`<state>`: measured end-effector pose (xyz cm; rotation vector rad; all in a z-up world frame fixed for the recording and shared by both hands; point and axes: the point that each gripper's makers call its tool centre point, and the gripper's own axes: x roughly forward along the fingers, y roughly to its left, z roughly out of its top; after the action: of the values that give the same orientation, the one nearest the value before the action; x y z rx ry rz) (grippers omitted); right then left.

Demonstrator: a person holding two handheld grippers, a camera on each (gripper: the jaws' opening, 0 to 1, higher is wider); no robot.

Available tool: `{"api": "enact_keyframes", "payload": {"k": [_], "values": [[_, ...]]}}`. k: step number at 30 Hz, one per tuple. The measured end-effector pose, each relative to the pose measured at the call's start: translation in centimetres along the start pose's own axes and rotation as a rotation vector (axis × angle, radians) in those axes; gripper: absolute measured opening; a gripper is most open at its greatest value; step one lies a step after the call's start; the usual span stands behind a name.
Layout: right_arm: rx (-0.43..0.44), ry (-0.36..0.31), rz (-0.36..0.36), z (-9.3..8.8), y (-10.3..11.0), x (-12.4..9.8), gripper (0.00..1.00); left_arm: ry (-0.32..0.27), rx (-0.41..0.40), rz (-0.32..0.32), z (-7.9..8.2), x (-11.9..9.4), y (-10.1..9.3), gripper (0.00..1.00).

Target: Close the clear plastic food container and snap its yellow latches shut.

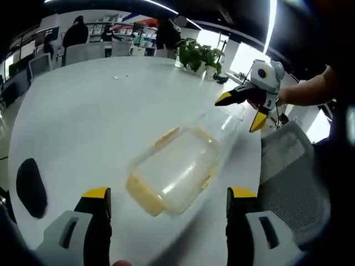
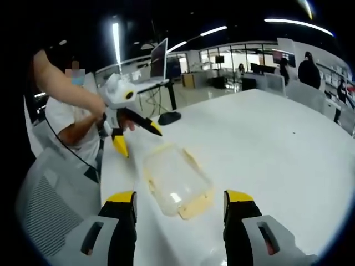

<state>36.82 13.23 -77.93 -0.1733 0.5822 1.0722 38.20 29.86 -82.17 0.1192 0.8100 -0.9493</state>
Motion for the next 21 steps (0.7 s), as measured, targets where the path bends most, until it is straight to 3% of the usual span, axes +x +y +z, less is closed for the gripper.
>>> {"api": "enact_keyframes", "payload": {"k": [21], "values": [[-0.067,0.078,0.03,-0.8,-0.4,1.3,0.6,0.105,0.132,-0.052,-0.6,0.9,0.6,0.86]]}}
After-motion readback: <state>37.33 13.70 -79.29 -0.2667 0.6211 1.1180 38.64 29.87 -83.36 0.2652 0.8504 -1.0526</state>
